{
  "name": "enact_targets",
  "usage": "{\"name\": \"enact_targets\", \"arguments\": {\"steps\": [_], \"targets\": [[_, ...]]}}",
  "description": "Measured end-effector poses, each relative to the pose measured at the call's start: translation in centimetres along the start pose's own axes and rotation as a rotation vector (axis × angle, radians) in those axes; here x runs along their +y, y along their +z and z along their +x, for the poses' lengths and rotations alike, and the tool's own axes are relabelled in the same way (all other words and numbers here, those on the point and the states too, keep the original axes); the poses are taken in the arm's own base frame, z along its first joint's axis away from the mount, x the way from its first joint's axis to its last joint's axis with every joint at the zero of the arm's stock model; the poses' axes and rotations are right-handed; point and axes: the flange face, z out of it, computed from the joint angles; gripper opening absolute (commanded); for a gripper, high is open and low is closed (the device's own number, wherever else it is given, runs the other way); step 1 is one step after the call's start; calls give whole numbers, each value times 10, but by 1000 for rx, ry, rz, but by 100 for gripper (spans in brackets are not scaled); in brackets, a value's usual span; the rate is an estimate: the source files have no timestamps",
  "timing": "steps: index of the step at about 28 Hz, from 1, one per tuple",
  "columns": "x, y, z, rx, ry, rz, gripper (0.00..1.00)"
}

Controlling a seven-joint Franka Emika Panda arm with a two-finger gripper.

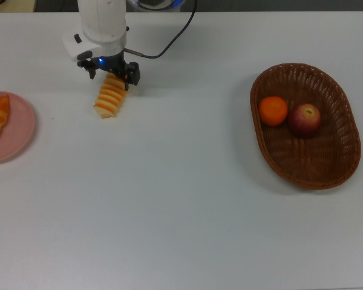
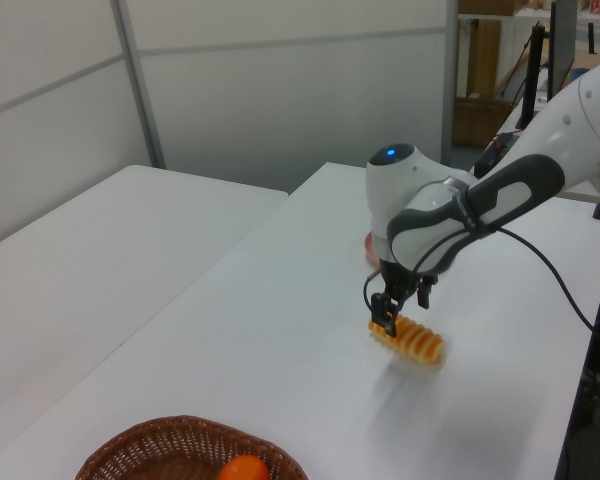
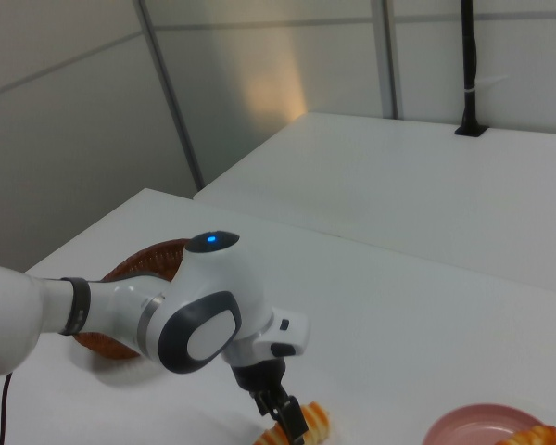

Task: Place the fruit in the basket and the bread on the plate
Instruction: 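Move the gripper to the ridged spiral bread and grasp it, then place the spiral bread on the pink plate and open the gripper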

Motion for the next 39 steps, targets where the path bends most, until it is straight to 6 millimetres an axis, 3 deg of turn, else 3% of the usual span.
{"name": "enact_targets", "arguments": {"steps": [5,7,8,10,11,15,20,24,28,31,35,39], "targets": [[-3,24,-6,-22,-14,-9,100],[-5,38,-6,-33,-28,-21,86],[-6,43,-6,-36,-34,-26,71],[-8,52,-4,-35,-42,-30,17],[-8,55,-3,-32,-43,-30,0],[-5,52,3,-16,-26,-29,0],[4,30,22,38,25,-23,0],[24,-9,51,94,102,-7,0],[57,-57,80,137,211,43,0],[81,-75,96,164,271,62,0],[114,-65,119,168,330,51,0],[141,-30,139,134,371,24,0]]}}
